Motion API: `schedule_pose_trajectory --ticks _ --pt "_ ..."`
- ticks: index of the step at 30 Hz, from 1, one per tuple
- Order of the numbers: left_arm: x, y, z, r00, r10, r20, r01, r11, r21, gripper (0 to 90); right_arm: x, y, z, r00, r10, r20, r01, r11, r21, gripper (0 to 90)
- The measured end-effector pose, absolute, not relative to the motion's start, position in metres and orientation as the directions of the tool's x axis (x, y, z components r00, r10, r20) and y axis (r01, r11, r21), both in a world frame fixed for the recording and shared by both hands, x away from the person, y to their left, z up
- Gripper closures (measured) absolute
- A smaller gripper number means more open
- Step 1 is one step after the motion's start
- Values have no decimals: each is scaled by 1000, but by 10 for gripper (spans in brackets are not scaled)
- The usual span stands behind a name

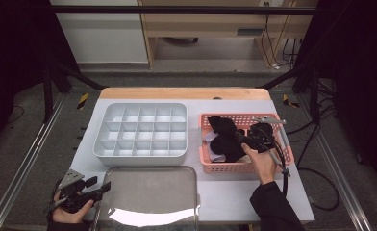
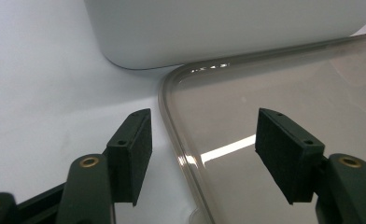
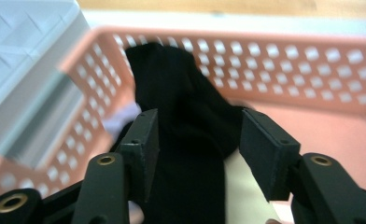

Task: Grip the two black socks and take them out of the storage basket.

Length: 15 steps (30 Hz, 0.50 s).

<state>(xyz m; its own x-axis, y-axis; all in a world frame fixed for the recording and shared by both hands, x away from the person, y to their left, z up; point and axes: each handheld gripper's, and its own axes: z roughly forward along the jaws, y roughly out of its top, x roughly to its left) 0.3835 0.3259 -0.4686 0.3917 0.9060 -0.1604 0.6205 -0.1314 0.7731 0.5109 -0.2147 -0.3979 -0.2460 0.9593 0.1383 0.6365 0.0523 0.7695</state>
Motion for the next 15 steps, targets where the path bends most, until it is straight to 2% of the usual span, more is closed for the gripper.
schedule_pose_trajectory --ticks 11,15 --pt "384 325 -469 393 906 -160 622 -134 771 359 499 -223 -422 -204 972 119 703 61 709 457" --pt "384 325 -469 394 906 -157 621 -136 772 358 500 -219 -424 -218 964 151 729 59 682 447"
